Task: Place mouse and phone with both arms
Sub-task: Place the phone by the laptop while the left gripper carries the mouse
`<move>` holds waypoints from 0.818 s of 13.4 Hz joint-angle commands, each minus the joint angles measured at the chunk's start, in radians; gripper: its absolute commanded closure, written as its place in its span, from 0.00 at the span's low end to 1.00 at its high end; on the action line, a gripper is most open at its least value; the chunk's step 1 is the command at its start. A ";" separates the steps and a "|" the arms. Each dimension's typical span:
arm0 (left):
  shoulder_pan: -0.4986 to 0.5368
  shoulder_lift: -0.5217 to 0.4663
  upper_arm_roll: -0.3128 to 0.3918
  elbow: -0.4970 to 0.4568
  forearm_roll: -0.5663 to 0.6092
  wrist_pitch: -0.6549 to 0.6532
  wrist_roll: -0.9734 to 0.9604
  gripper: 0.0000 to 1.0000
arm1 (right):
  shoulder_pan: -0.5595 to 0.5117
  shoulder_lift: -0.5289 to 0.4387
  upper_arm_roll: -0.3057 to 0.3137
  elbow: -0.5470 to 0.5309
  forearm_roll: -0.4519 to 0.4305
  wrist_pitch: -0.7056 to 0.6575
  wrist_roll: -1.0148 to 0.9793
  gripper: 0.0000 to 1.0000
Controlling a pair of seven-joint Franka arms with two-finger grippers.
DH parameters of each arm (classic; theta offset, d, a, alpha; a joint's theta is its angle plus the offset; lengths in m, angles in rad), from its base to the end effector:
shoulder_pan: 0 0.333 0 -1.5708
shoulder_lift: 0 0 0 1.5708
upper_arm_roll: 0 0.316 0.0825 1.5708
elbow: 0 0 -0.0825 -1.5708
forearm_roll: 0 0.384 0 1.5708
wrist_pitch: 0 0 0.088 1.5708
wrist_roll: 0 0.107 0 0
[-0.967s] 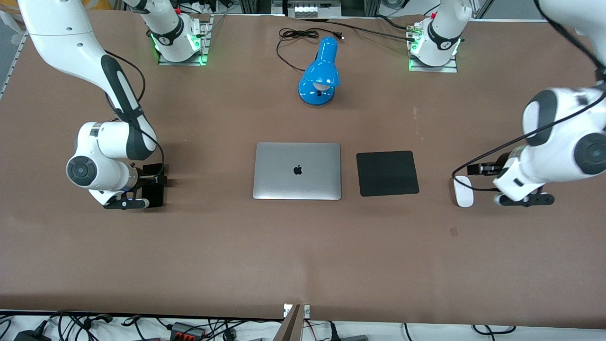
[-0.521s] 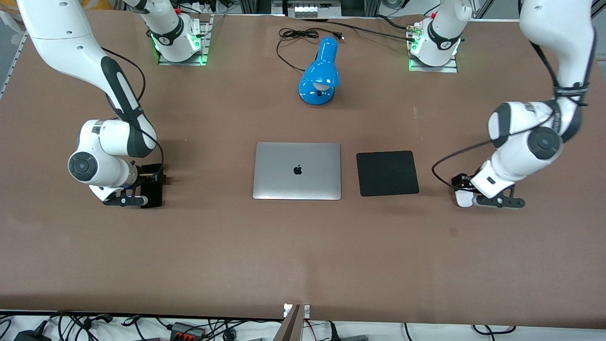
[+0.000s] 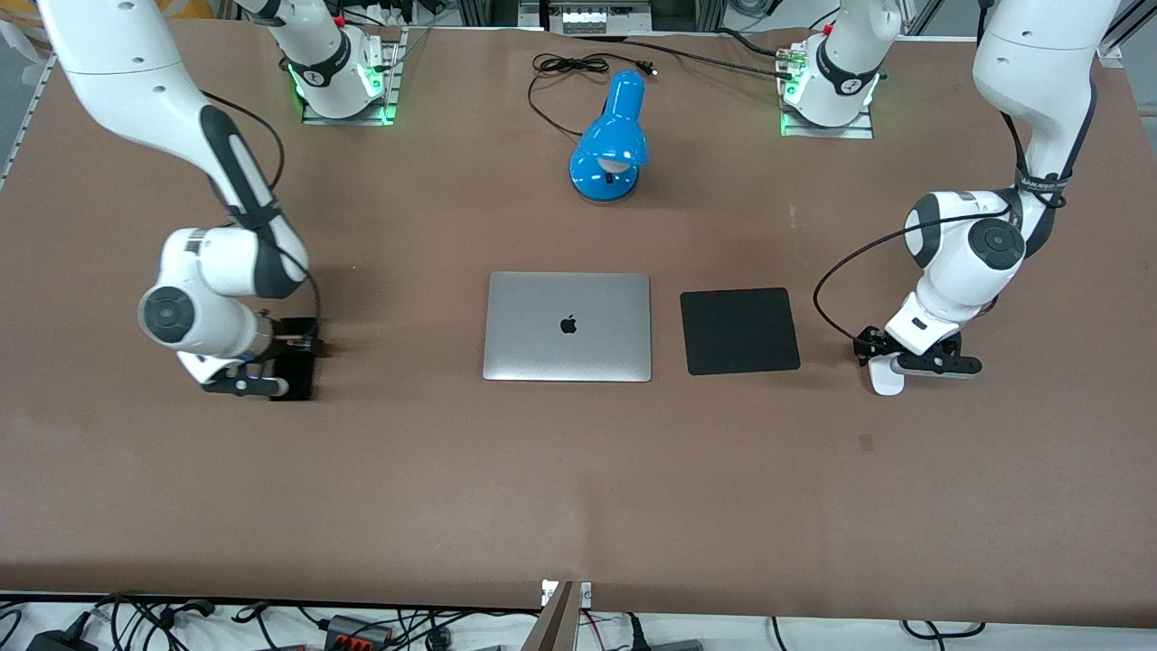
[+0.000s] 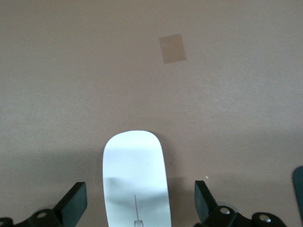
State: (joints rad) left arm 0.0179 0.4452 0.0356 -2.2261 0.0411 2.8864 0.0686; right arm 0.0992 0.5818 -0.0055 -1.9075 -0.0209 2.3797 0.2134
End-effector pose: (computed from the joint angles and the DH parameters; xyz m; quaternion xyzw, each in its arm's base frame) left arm 0.5662 0.0281 0.1921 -0.9937 0.0293 -0.1062 0.0212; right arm 0.6143 0.0576 0.1806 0.9971 -0.0514 -0.0529 0.0166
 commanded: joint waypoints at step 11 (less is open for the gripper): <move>0.016 0.060 -0.007 0.002 0.016 0.114 0.008 0.66 | 0.186 0.116 0.148 0.139 0.006 -0.007 0.342 0.77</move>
State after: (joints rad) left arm 0.0228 0.5193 0.0321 -2.2244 0.0412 3.0009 0.0687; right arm 0.2803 0.6744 0.1444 -1.7789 -0.0207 2.3769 0.5393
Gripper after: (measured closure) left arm 0.383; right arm 0.198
